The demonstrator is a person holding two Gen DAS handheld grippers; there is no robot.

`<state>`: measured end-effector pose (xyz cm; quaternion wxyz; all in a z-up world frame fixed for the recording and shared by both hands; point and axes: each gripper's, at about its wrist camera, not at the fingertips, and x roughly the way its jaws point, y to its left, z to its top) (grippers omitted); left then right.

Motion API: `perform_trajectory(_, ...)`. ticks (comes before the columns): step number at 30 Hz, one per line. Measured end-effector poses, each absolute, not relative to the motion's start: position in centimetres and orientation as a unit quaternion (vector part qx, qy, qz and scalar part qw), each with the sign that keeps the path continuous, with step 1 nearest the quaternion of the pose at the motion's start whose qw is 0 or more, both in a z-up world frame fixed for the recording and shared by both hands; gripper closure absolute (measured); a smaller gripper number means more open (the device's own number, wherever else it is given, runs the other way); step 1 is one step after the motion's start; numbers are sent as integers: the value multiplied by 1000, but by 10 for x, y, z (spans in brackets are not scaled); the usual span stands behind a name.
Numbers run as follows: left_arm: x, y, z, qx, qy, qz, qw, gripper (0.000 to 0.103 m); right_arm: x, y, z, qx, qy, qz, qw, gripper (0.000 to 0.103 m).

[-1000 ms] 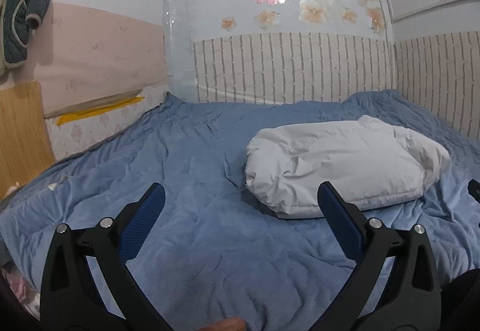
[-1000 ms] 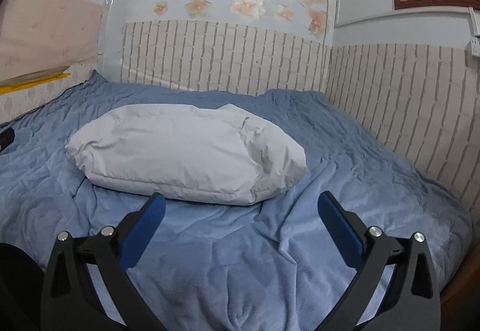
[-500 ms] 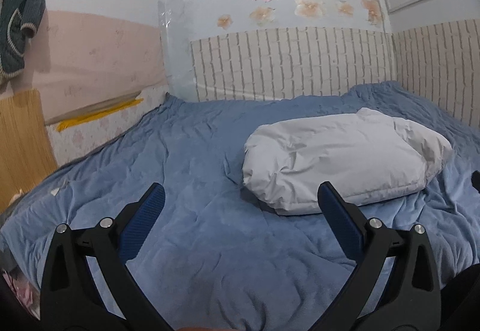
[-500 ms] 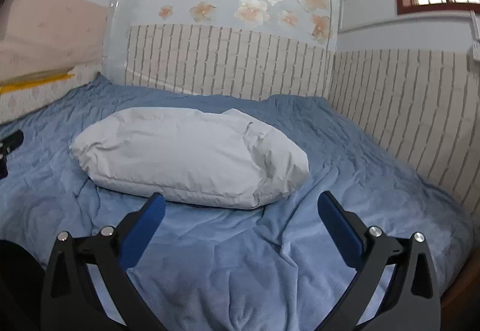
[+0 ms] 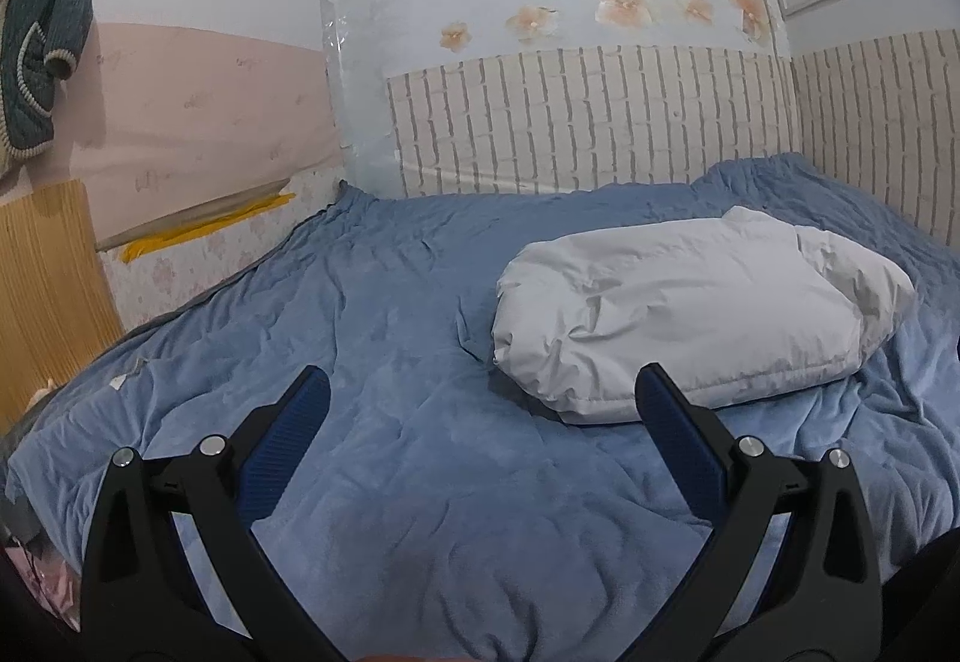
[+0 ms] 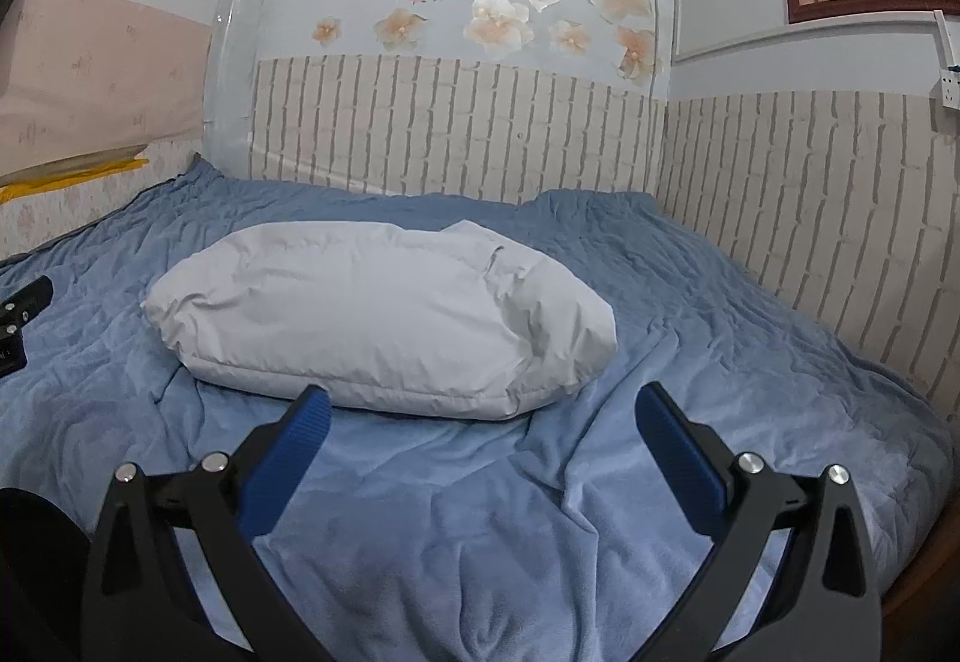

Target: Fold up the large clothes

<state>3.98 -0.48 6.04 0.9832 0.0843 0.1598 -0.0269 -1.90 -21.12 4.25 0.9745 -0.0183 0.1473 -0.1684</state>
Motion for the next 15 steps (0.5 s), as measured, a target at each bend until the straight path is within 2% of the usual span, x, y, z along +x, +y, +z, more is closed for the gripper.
perform_trajectory(15, 40, -5, 60, 83, 162, -27, 983, 3, -19, -210, 43, -20, 148, -169, 974, 1)
